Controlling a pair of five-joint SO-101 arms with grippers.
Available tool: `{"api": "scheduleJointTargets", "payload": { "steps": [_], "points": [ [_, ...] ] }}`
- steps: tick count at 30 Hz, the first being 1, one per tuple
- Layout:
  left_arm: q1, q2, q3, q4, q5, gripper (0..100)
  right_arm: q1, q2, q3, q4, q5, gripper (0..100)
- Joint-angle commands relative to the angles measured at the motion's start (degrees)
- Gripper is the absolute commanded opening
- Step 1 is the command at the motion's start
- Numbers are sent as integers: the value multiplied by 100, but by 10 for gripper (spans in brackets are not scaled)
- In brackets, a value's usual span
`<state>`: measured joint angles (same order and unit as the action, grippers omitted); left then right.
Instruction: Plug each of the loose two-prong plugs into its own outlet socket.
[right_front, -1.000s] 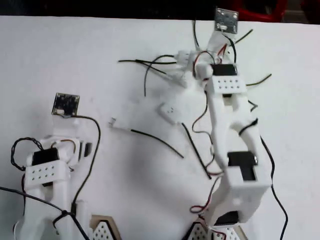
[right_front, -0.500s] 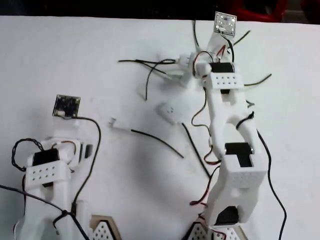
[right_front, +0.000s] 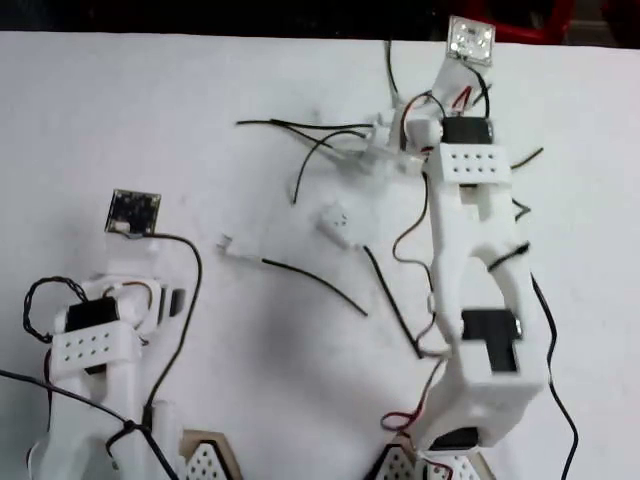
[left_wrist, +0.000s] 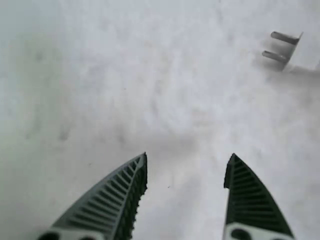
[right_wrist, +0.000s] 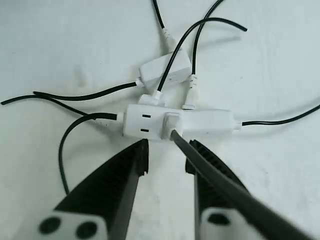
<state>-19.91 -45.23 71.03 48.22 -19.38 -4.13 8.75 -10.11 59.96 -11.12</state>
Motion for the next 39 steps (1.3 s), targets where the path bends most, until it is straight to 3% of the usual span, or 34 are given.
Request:
{"api": "scheduleJointTargets", "payload": {
  "steps": [1, 12, 17, 22, 27, 33, 39],
  "points": [
    [-66, -163, -18, -114, 62, 252, 57, -1077, -308, 453, 18, 119],
    [-66, -163, -18, -114, 62, 252, -215, -2281, -290, 1859, 580, 119],
    [-75, -163, -18, -114, 62, 252, -1077, -2273, -255, 2589, 598, 119],
    [-303, -163, -44, -114, 70, 252, -2105, -2281, 369, 2905, 1196, 119],
    [-321, -163, -44, -114, 70, 252, -2695, -2281, 1855, 2422, 1653, 122],
    [-321, -163, -44, -114, 70, 252, -2721, -2273, 3631, 831, 2330, 122],
    [-321, -163, -44, -114, 70, 252, -2738, -2229, 4519, -189, 2602, 122]
  ]
}}
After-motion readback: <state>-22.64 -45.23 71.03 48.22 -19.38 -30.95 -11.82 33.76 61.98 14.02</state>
